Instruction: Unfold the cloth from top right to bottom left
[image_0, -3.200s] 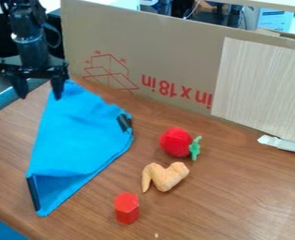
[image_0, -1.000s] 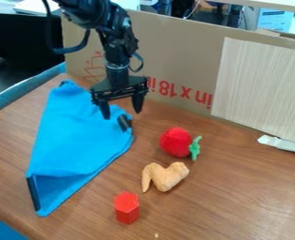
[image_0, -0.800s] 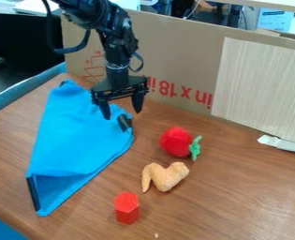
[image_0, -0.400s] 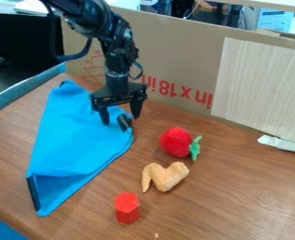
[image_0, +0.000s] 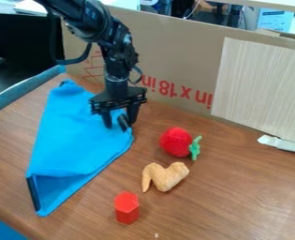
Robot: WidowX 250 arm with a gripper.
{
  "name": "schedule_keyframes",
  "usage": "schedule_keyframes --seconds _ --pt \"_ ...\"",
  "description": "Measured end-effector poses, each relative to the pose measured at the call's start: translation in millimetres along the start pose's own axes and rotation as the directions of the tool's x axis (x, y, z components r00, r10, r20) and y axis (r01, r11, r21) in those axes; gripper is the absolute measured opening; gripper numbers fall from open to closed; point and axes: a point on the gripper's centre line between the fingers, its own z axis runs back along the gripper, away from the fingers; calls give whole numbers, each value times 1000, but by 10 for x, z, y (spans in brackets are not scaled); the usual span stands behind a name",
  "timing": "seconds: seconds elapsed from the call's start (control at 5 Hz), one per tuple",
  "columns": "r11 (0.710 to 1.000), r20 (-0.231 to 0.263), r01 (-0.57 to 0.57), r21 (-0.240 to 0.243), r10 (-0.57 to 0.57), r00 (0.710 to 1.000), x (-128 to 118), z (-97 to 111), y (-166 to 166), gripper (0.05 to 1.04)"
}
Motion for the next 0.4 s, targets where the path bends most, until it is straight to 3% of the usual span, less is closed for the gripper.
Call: schedule_keyframes --seconds 0.2,0.4 --pt "1000 3 10 -2 -10 1000 -26 -34 16 388" --pt "1000 2 24 -3 -24 1000 -40 -41 22 176"
